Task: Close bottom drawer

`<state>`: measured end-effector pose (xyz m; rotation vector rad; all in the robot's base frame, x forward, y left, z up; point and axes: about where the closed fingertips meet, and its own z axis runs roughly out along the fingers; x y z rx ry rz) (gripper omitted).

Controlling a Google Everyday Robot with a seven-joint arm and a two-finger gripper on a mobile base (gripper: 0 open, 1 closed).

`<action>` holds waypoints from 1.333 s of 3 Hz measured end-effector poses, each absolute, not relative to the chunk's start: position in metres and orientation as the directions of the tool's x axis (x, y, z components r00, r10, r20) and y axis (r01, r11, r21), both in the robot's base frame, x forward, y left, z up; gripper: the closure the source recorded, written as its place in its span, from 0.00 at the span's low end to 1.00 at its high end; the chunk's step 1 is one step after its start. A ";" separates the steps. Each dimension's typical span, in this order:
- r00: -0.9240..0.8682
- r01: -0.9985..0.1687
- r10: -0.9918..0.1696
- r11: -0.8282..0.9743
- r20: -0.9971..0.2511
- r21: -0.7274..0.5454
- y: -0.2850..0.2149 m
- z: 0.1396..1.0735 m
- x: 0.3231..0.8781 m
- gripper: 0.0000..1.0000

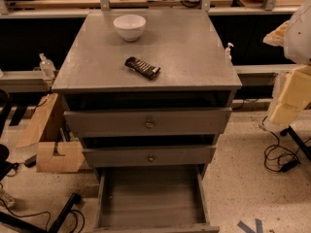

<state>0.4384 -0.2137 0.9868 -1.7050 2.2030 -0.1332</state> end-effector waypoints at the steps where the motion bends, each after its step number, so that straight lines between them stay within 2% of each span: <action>1: -0.214 -0.920 -0.953 0.271 -0.216 -0.284 -0.214 0.987 0.438 0.00; 2: -0.221 -0.911 -0.942 0.292 -0.253 -0.292 -0.214 0.972 0.445 0.00; 4: -0.289 -0.886 -0.849 0.412 -0.443 -0.211 -0.236 0.844 0.434 0.00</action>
Offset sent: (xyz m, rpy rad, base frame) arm 0.0384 -0.0064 -0.0874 0.2045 -0.0929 -0.0694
